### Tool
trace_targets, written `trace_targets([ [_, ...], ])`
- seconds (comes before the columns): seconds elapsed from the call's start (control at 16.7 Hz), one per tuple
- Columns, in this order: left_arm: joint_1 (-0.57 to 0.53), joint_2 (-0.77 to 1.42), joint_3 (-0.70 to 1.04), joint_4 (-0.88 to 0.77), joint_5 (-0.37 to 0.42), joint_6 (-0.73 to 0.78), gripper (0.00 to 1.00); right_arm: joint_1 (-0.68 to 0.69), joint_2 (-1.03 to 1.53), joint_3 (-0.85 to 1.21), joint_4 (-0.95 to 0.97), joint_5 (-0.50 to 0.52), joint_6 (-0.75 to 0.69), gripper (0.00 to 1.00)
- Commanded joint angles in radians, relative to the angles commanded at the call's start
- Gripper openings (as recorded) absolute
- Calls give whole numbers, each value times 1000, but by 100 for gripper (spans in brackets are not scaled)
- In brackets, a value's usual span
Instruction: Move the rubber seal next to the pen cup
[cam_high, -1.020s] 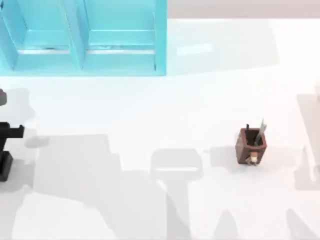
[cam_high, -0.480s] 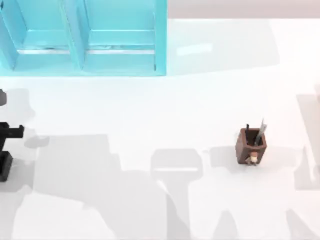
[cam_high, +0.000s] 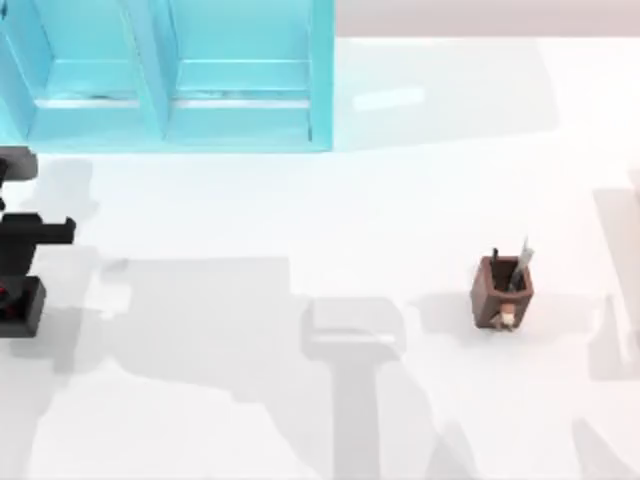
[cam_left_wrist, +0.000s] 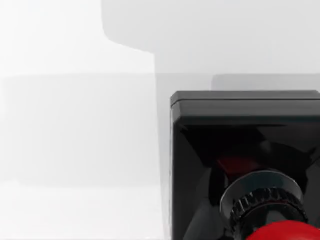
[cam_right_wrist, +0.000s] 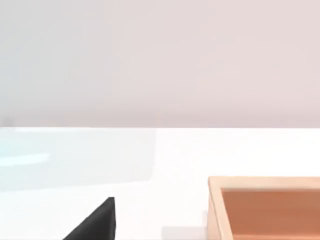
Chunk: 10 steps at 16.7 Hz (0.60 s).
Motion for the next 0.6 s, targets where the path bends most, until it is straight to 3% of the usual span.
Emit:
trace_targets([
  [0.36, -258, -28, 286, -335, 1, -253, 0, 0, 0, 0, 0, 0, 0, 100],
  [0.6, -356, -54, 388, -439, 0, -350, 0, 0, 0, 0, 0, 0, 0, 100],
])
